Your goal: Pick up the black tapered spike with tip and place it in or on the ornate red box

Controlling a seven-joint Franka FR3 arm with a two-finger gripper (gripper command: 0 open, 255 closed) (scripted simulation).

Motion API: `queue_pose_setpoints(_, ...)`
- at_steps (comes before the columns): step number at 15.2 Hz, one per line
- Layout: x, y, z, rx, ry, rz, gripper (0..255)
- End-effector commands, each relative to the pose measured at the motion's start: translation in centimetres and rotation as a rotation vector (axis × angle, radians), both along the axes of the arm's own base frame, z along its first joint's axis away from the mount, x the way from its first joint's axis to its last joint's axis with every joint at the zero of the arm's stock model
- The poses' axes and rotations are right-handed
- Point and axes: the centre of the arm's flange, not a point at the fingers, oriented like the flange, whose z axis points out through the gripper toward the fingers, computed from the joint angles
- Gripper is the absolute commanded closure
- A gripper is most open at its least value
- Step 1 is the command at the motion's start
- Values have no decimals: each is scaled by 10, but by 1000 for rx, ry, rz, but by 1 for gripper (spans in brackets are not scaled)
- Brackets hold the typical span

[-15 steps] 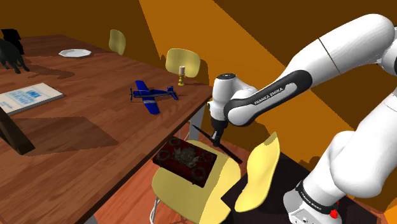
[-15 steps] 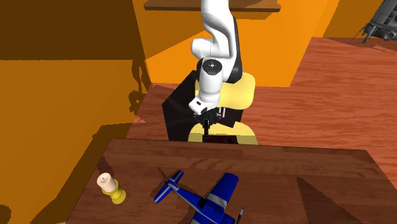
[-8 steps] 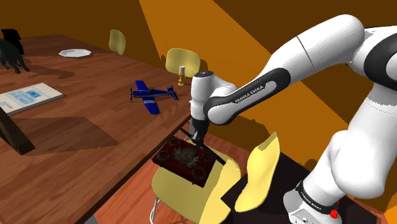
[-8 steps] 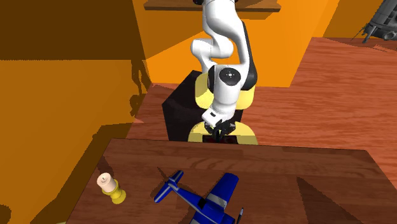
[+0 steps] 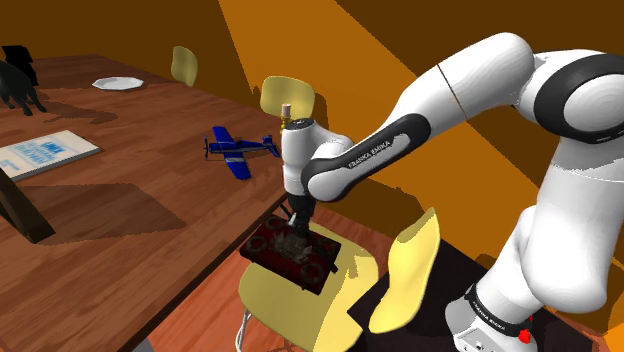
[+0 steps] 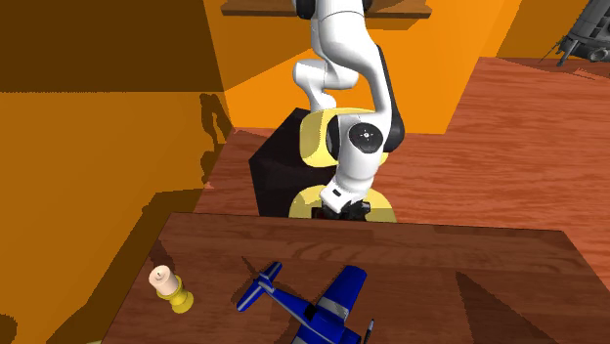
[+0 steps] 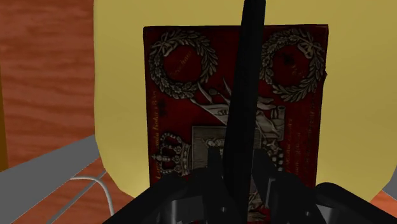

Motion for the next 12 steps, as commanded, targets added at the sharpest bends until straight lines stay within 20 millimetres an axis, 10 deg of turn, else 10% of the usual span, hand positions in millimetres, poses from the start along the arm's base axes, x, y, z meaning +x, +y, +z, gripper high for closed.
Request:
queue_pose_setpoints(1, 5, 7, -5, 21, -33, 5, 255)
queue_pose_setpoints(12, 5, 7, -59, 21, -33, 5, 255)
